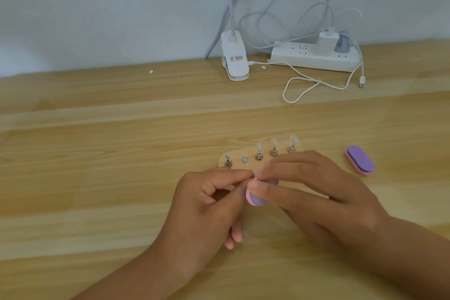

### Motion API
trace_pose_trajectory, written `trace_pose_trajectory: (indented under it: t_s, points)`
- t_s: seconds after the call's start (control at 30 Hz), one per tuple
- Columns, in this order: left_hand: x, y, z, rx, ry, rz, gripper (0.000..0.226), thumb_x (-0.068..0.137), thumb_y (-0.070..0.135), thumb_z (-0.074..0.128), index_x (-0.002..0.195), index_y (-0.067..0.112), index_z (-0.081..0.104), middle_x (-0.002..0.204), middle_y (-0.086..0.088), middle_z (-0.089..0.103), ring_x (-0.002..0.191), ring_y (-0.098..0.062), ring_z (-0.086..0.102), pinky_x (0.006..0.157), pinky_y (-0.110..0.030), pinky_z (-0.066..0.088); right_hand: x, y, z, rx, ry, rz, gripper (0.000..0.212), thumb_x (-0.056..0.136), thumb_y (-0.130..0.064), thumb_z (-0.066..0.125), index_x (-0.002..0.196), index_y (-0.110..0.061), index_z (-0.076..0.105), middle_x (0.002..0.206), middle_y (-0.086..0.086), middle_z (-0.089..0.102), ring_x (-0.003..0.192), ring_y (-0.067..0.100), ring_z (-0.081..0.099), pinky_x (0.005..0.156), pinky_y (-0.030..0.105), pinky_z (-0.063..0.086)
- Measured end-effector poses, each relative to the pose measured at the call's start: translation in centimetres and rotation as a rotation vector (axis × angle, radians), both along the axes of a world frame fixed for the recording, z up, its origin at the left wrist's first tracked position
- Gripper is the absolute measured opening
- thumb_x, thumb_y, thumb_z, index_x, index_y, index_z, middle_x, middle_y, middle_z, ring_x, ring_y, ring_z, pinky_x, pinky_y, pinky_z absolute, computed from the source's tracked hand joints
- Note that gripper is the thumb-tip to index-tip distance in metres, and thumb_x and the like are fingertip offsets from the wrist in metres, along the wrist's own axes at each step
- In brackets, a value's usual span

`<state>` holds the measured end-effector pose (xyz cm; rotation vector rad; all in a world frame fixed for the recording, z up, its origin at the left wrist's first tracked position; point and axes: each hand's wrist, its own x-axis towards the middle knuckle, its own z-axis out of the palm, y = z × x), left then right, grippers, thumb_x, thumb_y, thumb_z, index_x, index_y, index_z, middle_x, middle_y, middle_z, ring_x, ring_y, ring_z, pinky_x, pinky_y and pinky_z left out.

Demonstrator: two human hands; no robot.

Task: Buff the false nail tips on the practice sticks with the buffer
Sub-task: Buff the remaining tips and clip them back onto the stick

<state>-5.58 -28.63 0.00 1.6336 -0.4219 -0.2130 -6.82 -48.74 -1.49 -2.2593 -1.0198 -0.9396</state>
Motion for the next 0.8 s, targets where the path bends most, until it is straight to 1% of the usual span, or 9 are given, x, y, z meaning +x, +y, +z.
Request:
trace_pose_trajectory:
  t_s: [0.1, 0.23, 0.37, 0.43, 0.5, 0.57, 0.63, 0.7, 0.8]
  points:
    - [0.1, 0.0, 0.0, -0.014, 0.026, 0.014, 0.012, 0.085, 0.031, 0.068, 0.081, 0.03, 0.079, 0.051, -0.008, 0.061, 0.033, -0.015, 0.051, 0.036, -0.02, 0.039, 0.5, -0.5, 0.2, 0.016, 0.004, -0.031, 0.026, 0.094, 0.005, 0.06, 0.117, -0.005, 0.066, 0.108, 0.006, 0.067, 0.096, 0.022, 0.066, 0.084, 0.034, 0.053]
    - [-0.1, 0.0, 0.1, -0.012, 0.009, -0.017, 0.018, 0.092, 0.022, 0.064, 0.09, 0.031, 0.079, 0.051, -0.008, 0.063, 0.035, -0.016, 0.052, 0.036, -0.02, 0.039, -0.1, 0.1, -0.1, 0.002, -0.006, 0.027, 0.023, 0.099, -0.001, 0.057, 0.118, -0.008, 0.068, 0.11, 0.009, 0.069, 0.103, 0.024, 0.065, 0.091, 0.031, 0.051]
    - [-0.1, 0.0, -0.1, -0.004, 0.018, 0.002, 0.013, 0.089, 0.03, 0.069, 0.08, 0.031, 0.078, 0.054, -0.018, 0.061, 0.033, -0.019, 0.05, 0.036, -0.022, 0.04, 0.6, -0.6, 0.0, -0.008, 0.01, -0.018, 0.032, 0.087, 0.01, 0.062, 0.116, -0.003, 0.068, 0.106, 0.014, 0.068, 0.097, 0.024, 0.064, 0.085, 0.034, 0.051]
    - [-0.1, -0.1, -0.1, -0.013, -0.017, 0.014, 0.011, 0.087, 0.031, 0.069, 0.083, 0.034, 0.079, 0.059, -0.009, 0.063, 0.034, -0.017, 0.052, 0.035, -0.022, 0.04, 0.6, -0.5, -0.1, -0.014, -0.003, -0.016, 0.041, 0.08, 0.016, 0.065, 0.116, -0.003, 0.068, 0.106, 0.014, 0.069, 0.098, 0.025, 0.065, 0.085, 0.034, 0.052]
    - [-0.1, -0.2, -0.2, 0.002, -0.057, 0.034, 0.011, 0.086, 0.032, 0.069, 0.083, 0.036, 0.078, 0.064, 0.001, 0.064, 0.034, -0.012, 0.053, 0.035, -0.02, 0.039, 0.7, -0.8, 0.0, -0.032, -0.009, -0.014, 0.048, 0.076, 0.017, 0.067, 0.119, -0.005, 0.066, 0.107, 0.013, 0.069, 0.098, 0.025, 0.065, 0.086, 0.033, 0.052]
    - [-0.2, -0.2, -0.2, 0.02, -0.079, 0.055, 0.012, 0.083, 0.032, 0.067, 0.085, 0.036, 0.078, 0.068, 0.003, 0.065, 0.034, -0.011, 0.053, 0.034, -0.021, 0.04, 1.0, -1.2, 0.2, -0.035, -0.007, -0.036, 0.046, 0.08, 0.014, 0.067, 0.12, -0.007, 0.064, 0.108, 0.011, 0.069, 0.098, 0.023, 0.064, 0.086, 0.032, 0.051]
    - [-0.2, -0.2, -0.2, 0.033, -0.094, 0.046, 0.009, 0.086, 0.039, 0.07, 0.089, 0.038, 0.078, 0.07, 0.002, 0.065, 0.035, -0.01, 0.054, 0.034, -0.021, 0.041, 0.7, -0.9, 0.1, -0.023, 0.001, -0.022, 0.038, 0.087, 0.01, 0.063, 0.121, -0.008, 0.066, 0.109, 0.009, 0.069, 0.1, 0.022, 0.064, 0.087, 0.031, 0.051]
    - [-0.3, -0.2, 0.0, 0.049, -0.109, 0.035, 0.013, 0.084, 0.044, 0.066, 0.09, 0.04, 0.078, 0.068, 0.005, 0.064, 0.035, -0.007, 0.053, 0.035, -0.021, 0.041, 0.4, -0.5, -0.2, -0.039, 0.002, 0.017, 0.035, 0.09, 0.007, 0.061, 0.121, -0.009, 0.069, 0.111, 0.008, 0.069, 0.103, 0.024, 0.065, 0.089, 0.032, 0.052]
    - [-0.2, -0.3, -0.1, 0.067, -0.101, 0.052, 0.01, 0.087, 0.032, 0.07, 0.088, 0.036, 0.079, 0.066, 0.005, 0.064, 0.034, -0.009, 0.052, 0.035, -0.022, 0.041, 0.9, -1.1, 0.0, -0.035, 0.014, -0.01, 0.047, 0.085, 0.012, 0.064, 0.124, -0.013, 0.071, 0.112, 0.007, 0.067, 0.103, 0.021, 0.063, 0.09, 0.031, 0.051]
